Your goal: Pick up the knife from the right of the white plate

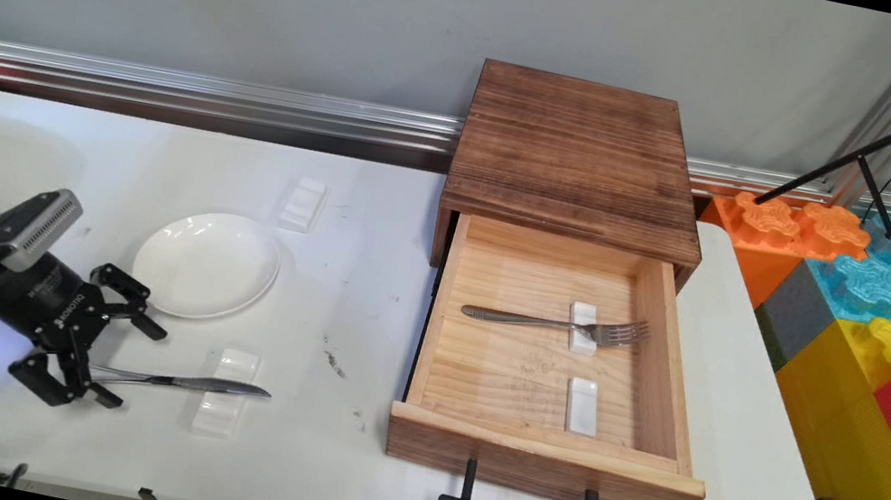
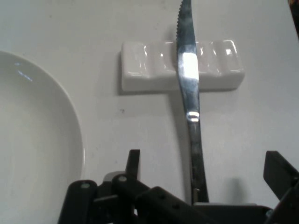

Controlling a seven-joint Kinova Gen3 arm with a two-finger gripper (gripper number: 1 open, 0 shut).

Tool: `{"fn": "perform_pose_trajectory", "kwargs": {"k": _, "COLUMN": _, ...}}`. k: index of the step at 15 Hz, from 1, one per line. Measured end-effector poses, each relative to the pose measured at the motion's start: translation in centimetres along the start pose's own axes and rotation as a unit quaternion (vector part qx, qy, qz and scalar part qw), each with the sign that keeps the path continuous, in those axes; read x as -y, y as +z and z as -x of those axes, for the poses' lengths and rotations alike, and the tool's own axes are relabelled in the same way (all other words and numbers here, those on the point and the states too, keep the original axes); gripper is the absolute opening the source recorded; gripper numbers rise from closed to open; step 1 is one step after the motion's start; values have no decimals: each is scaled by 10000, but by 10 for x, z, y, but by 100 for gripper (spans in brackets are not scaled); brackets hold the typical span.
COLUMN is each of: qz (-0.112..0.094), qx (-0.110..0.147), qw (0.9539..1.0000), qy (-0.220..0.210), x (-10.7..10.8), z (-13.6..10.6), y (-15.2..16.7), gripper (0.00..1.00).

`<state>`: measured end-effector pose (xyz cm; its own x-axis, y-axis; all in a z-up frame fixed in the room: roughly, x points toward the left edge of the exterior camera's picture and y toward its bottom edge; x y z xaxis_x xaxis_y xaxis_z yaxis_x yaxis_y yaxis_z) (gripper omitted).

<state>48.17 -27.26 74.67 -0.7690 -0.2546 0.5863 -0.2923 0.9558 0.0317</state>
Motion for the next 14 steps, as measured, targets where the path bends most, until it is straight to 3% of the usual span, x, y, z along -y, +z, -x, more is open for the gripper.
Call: {"fn": "perform_pose_trajectory", "kwargs": {"k": 14, "qz": 53, "qx": -32, "qw": 9998, "qy": 173, "x": 4, "z": -2, "y": 29, "gripper": 100}}
